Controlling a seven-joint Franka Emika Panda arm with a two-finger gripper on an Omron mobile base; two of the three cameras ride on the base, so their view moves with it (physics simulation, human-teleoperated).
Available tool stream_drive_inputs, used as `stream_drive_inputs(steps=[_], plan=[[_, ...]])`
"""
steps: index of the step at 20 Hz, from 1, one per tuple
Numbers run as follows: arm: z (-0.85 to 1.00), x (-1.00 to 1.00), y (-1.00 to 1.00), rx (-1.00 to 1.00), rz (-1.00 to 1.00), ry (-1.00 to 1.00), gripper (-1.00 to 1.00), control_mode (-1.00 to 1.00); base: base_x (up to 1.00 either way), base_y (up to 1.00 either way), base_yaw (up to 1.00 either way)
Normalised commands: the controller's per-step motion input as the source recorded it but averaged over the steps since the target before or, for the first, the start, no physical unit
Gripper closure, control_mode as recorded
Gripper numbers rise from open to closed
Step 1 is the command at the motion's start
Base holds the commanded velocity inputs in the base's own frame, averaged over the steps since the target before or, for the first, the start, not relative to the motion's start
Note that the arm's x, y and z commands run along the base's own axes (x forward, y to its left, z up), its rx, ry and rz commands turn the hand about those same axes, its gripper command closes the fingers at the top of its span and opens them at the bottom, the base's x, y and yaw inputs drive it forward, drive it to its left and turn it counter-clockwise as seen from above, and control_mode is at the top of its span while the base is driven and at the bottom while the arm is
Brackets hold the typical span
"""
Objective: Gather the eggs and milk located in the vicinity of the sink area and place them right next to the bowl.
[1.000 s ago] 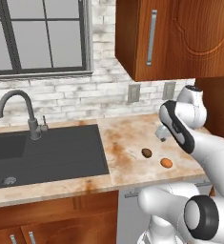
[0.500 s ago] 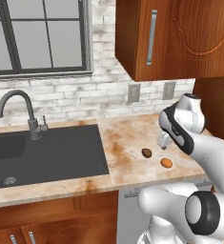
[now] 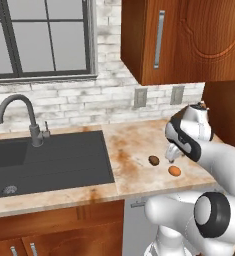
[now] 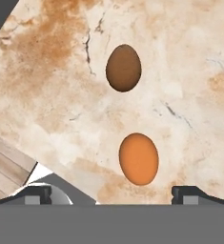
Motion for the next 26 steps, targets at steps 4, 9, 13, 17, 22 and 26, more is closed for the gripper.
stream_drive_inputs(steps=[4, 9, 13, 17, 22, 26], plan=[[-0.3, 0.0, -0.06, 0.0, 0.02, 0.0, -1.0, -1.0, 0.0, 0.0, 0.0], [-0.27, 0.0, -0.05, 0.0, 0.0, 0.0, -1.0, -1.0, 0.0, 0.0, 0.0], [-0.28, 0.0, 0.0, 0.0, 0.0, 0.0, -1.0, -1.0, 0.0, 0.0, 0.0], [-0.27, 0.01, 0.0, 0.0, 0.0, 0.01, -1.0, -1.0, 0.0, 0.0, 0.0], [-0.25, 0.05, 0.0, 0.0, 0.0, 0.01, -1.0, -1.0, 0.0, 0.0, 0.0], [-0.14, 0.16, -0.03, 0.0, 0.0, 0.0, -1.0, -1.0, 0.0, 0.0, 0.0]])
